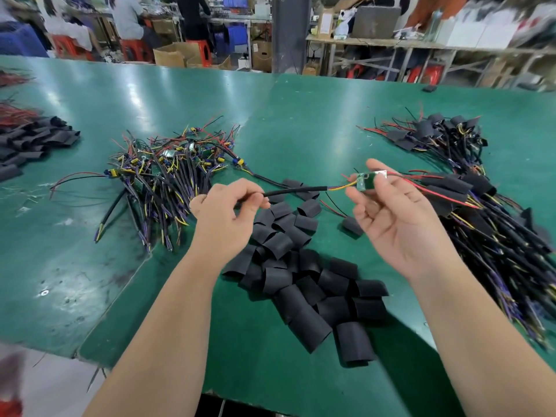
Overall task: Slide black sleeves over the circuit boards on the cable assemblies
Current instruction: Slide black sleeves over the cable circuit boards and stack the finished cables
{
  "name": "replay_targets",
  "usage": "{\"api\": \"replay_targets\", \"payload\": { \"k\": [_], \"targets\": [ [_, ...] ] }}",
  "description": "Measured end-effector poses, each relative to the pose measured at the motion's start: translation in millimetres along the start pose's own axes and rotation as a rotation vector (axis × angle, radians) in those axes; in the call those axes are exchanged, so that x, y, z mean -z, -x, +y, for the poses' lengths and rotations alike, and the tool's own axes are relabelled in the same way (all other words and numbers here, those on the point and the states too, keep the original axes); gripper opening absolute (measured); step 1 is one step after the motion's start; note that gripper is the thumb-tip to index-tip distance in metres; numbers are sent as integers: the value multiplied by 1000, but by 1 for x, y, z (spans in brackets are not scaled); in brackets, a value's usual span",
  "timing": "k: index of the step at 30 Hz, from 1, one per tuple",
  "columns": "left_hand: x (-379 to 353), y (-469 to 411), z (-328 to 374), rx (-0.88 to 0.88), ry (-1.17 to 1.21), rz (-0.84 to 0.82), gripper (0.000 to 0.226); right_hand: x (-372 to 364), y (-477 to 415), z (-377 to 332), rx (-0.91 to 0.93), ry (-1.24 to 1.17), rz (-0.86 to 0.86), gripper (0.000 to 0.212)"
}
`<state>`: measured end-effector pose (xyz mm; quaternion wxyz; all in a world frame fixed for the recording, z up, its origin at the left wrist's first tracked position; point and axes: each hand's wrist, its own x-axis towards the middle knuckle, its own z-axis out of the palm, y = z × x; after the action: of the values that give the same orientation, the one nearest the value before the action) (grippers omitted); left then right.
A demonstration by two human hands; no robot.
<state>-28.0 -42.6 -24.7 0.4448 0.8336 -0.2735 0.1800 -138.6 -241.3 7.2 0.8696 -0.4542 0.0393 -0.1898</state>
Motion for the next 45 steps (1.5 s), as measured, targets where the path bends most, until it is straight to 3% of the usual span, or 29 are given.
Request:
{"api": "replay_targets", "payload": {
  "k": [4,10,17,19,23,27,30,32,35,39,42,45],
  "targets": [
    [-3,5,5,-39,-257,19,29,0,0,4,-55,164,28,20],
    [-18,13,38,-302,-93,-157,41,-11,2,25,-92,211,-54,20],
    [-22,13,35,-172,197,-17,6,-9,1,26,-87,220,-107,22],
    [-22,11,31,-117,265,-30,6,-6,0,24,-36,244,-149,22],
    [-21,8,24,-16,294,-145,14,-3,-1,25,88,524,-182,36],
    [-17,7,19,64,334,-192,24,-4,0,23,40,583,-186,52],
    [-16,7,17,101,302,-171,26,8,-1,8,13,1121,-156,31],
    [-18,7,17,95,265,-146,24,18,0,-4,-92,1486,-233,23],
    [-20,8,19,34,224,-104,18,22,5,-8,-229,1694,-312,28],
    [-24,9,18,-22,246,-53,22,19,5,0,-174,1703,-324,25],
    [-24,8,17,-44,255,-21,26,21,2,4,0,1714,-183,30],
    [-24,8,16,-53,229,-6,25,26,-3,9,72,1520,-76,43]
  ]
}}
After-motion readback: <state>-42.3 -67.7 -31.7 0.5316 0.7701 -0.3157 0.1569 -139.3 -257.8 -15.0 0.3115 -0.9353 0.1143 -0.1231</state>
